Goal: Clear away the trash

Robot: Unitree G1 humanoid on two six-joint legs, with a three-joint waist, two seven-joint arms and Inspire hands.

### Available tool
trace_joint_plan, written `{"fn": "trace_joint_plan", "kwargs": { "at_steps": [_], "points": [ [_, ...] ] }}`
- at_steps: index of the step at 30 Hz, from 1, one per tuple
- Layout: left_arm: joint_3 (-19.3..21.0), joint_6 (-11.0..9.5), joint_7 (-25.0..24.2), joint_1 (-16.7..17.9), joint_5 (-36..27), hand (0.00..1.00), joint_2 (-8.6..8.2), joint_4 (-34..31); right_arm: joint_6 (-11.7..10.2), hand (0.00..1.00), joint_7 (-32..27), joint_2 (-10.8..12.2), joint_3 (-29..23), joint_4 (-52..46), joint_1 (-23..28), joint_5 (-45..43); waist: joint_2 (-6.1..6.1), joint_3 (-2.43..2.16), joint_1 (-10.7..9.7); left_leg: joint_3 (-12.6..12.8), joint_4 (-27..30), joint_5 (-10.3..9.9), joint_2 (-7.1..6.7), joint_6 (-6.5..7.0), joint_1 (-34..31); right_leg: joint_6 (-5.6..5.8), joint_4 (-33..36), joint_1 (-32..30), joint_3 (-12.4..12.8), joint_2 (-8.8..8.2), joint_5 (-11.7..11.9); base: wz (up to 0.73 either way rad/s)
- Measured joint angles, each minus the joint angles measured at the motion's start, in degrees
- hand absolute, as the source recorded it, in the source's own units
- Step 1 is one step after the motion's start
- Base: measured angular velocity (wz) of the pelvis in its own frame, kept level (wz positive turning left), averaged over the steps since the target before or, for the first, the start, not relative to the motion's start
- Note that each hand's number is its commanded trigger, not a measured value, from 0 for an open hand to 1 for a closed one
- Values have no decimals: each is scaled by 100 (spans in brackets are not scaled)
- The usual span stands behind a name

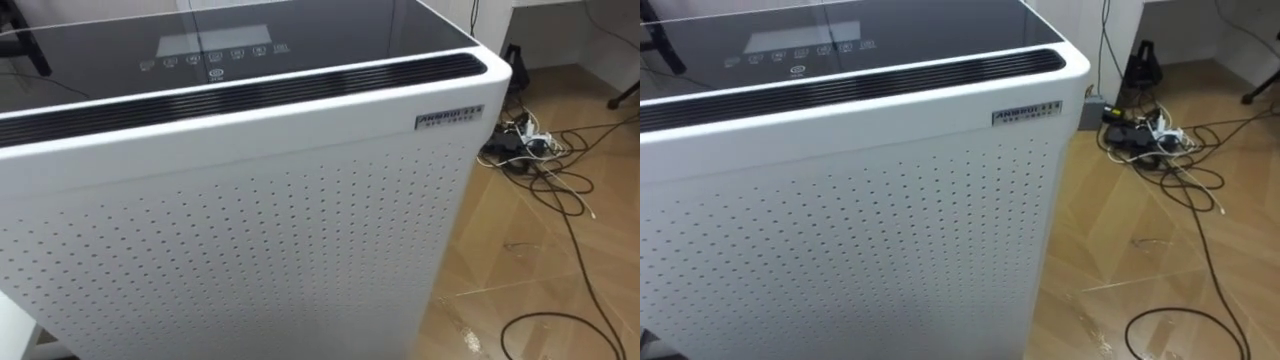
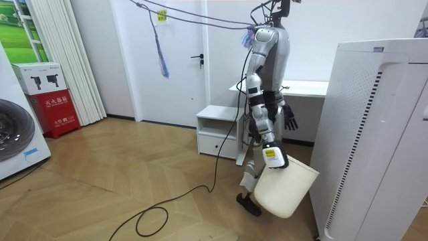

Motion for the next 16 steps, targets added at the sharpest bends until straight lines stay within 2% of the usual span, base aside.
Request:
{"fn": "trace_joint_plan", "kwargs": {
  "at_steps": [1, 3, 8, 16],
  "points": [
    [34, 0, 28, -5, -30, 0, -21, 90, -4, 100, 0, 35, -47, 20, 42, 30, -16, 9, 0, -7, -1, -2, -2, 0, 20, 3, 2, 11, 8, 0, -2, -3],
    [276, -3, 115, -7, -77, 0, -152, 360, -63, 100, 1, 176, -358, 161, 160, 38, 5, -11, 1, -8, 1, -31, 1, 4, 60, 9, 13, 34, 44, 4, -5, -7],
    [455, 49, 237, -7, -128, 0, -214, 724, -133, 100, 0, 345, -580, 411, 243, 146, 8, -13, -17, 50, -6, -37, 8, 4, 148, 14, 33, 80, 154, 24, -2, -7],
    [626, 413, 391, -123, -134, 0, -272, 1221, -91, 100, 93, 427, -915, 1137, 84, 753, 1, -9, -70, 16, 9, -92, 5, 15, 249, 43, -4, 223, 139, 33, -18, 2]
  ]
}}
